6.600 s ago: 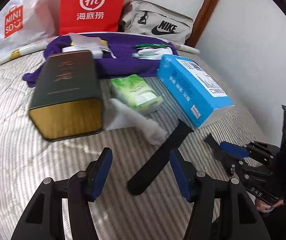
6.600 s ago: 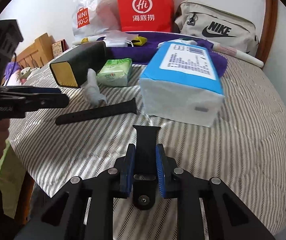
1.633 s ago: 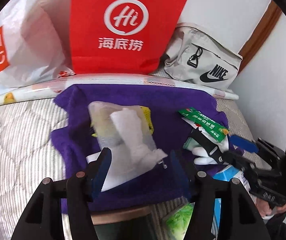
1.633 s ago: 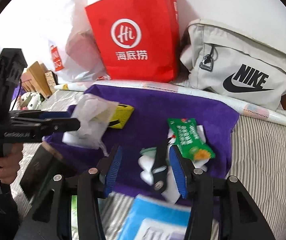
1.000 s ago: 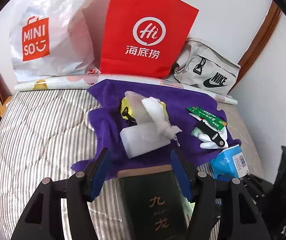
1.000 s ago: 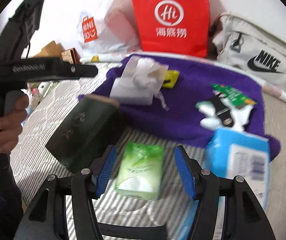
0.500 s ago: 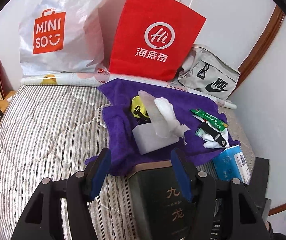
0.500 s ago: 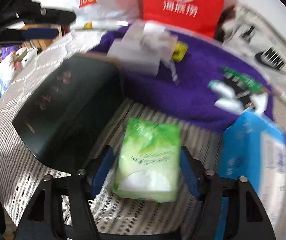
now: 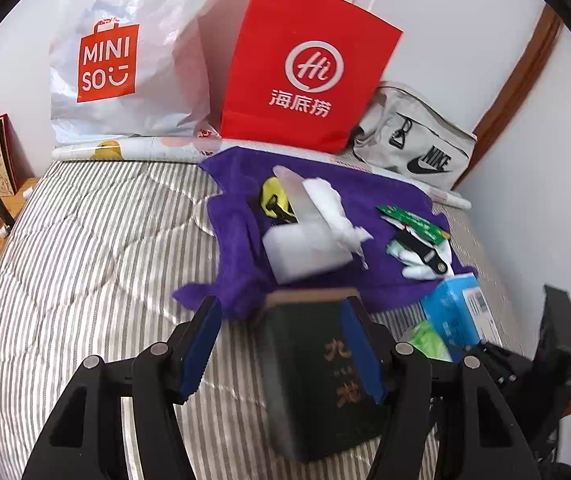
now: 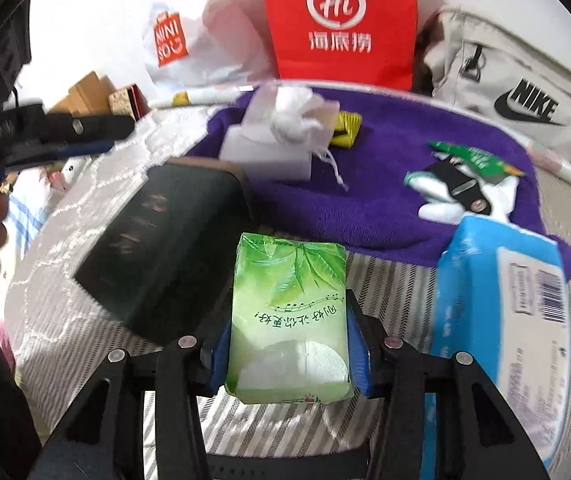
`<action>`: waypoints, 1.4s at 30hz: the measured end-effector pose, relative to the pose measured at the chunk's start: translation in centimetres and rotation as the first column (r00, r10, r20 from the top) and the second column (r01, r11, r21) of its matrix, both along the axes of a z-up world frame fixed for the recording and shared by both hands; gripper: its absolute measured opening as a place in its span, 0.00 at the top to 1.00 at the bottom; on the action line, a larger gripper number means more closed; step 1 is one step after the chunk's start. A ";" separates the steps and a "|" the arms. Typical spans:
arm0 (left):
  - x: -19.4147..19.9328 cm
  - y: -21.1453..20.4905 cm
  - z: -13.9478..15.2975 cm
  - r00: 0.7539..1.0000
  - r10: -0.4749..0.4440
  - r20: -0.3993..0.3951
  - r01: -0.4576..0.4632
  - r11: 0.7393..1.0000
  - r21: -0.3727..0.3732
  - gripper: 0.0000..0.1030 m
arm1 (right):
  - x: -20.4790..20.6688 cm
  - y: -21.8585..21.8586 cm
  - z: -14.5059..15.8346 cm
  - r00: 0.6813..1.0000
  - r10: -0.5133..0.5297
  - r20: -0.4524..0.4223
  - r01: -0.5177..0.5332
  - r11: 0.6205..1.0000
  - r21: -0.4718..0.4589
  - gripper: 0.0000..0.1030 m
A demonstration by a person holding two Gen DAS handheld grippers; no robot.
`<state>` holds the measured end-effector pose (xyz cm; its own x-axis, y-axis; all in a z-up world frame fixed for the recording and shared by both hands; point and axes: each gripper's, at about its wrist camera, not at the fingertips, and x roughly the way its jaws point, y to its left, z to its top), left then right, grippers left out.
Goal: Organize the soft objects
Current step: 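Grasp the light green tissue pack with the right tool while the left tool approaches the dark green tin, then grasp the black watch strap with the left tool while the right tool holds the tissue pack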
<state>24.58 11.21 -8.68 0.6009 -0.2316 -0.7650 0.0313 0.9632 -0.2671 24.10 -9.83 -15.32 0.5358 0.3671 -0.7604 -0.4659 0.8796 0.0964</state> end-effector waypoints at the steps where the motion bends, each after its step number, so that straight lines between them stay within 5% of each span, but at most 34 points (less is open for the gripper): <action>1: -0.4 -0.2 0.1 1.000 -0.004 0.002 0.004 1.000 0.004 0.42 | -0.4 -0.2 0.4 1.000 0.001 0.009 -0.001 1.000 0.007 0.53; 12: -7.3 -3.4 1.2 0.998 -0.042 0.041 0.039 0.997 0.069 0.42 | -7.0 -3.9 4.1 0.993 0.004 0.118 -0.013 0.997 0.077 0.53; 23: -13.4 -9.3 -2.5 0.984 -0.174 0.022 0.170 0.976 0.135 0.42 | -12.7 -10.3 2.6 0.989 -0.042 0.144 0.025 0.993 0.119 0.53; 42: -11.8 -16.9 -9.5 0.936 -0.344 -0.071 0.349 0.893 0.284 0.42 | -13.0 -15.3 -2.8 0.990 -0.120 0.071 0.111 0.987 0.119 0.53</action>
